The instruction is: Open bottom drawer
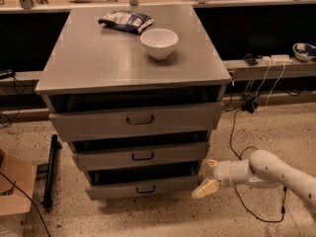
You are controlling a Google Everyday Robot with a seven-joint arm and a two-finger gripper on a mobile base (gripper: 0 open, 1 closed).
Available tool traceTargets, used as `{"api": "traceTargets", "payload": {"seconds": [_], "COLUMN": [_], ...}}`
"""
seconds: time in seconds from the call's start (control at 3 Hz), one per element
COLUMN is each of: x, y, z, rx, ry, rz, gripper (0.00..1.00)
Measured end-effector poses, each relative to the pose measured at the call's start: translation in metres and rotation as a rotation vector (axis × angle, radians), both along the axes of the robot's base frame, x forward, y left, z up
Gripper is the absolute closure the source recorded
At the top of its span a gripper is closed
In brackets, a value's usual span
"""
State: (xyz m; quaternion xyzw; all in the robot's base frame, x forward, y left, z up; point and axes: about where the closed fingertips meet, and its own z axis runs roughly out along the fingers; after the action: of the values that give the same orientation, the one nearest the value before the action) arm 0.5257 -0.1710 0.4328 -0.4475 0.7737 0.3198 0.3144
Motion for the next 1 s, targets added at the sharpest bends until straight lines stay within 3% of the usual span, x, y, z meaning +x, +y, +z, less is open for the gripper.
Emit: {"api": "traceTargets", "payload": {"seconds": [1.0], "x": [0.022], "y": [0.063], "z": [-0.120], "rx": [0.004], "ry": [0.101], "rz": [-0.019], "gripper": [0.00]}}
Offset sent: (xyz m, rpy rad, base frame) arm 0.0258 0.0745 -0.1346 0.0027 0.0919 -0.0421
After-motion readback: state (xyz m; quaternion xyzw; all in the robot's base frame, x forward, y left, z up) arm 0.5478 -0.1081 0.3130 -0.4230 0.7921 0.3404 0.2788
